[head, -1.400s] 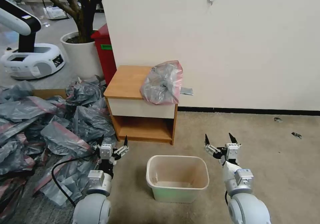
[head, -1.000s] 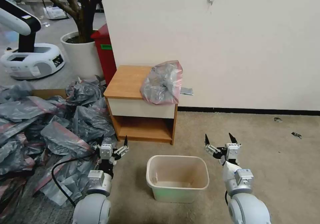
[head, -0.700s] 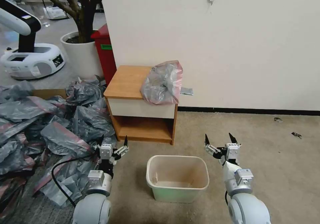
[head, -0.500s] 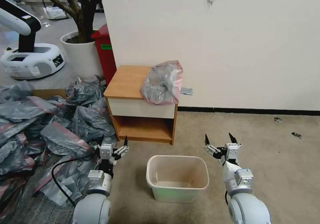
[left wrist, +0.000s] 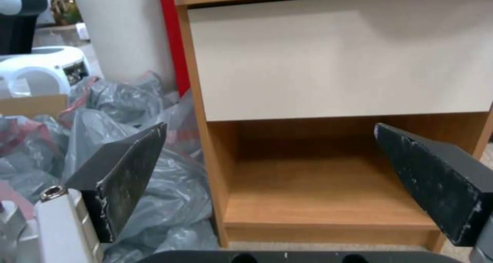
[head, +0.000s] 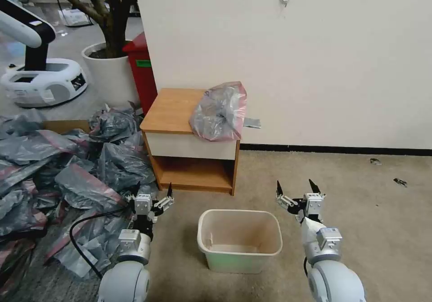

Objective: Pick up the garbage bag from the table and place it over the trash can.

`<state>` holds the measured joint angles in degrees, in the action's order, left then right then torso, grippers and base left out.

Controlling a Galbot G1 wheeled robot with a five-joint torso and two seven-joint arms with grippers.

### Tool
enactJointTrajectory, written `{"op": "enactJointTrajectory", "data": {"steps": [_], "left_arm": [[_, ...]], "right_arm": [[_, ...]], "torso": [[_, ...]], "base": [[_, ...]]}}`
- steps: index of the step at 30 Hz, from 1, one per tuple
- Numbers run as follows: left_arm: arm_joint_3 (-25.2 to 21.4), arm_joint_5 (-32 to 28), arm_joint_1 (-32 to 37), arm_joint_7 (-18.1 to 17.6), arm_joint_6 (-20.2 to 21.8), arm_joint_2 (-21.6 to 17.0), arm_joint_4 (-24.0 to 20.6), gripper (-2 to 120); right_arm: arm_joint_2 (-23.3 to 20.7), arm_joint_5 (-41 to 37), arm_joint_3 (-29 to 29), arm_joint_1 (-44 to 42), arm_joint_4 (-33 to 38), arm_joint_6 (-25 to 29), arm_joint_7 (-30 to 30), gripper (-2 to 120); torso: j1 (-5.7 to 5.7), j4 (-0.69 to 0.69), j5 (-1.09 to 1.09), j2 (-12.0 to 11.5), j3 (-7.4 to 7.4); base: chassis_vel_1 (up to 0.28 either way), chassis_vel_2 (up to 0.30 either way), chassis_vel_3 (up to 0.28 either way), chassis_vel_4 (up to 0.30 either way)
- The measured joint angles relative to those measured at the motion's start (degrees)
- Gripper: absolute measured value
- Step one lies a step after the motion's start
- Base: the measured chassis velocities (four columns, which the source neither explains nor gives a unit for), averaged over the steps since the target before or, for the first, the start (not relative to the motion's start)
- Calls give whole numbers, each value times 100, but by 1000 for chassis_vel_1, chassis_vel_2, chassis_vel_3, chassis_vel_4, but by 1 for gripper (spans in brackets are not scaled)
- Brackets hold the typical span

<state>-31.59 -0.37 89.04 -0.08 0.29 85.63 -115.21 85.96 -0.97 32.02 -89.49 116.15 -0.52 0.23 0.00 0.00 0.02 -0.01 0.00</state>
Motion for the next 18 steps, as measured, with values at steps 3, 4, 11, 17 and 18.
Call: {"op": "enactJointTrajectory", "data": {"steps": [3,4,11,17,18], "left_arm": [[-11,-71,47,-31,66,-50,-102,100],[-39,-151,103,-79,144,-112,-228,100],[-253,-900,629,-531,908,-679,-1364,100],[-396,-1402,980,-829,1417,-1056,-2115,100],[-432,-1531,1074,-908,1548,-1154,-2312,100]], "right_arm": [[6,-274,156,-191,432,-165,107,100],[8,-405,232,-284,637,-242,157,100],[32,-1196,666,-831,1868,-728,453,100],[44,-1691,939,-1177,2625,-1031,631,100],[49,-1808,1006,-1257,2715,-1102,676,100]], "torso": [[0,-1,-4,0,0],[0,-1,-5,0,0],[0,-1,-2,0,0],[0,0,-3,1,-1],[0,0,-4,1,-1]], "base": [[0,0,0,0],[0,0,0,0],[0,0,0,0],[0,0,0,0],[0,0,0,0]]}}
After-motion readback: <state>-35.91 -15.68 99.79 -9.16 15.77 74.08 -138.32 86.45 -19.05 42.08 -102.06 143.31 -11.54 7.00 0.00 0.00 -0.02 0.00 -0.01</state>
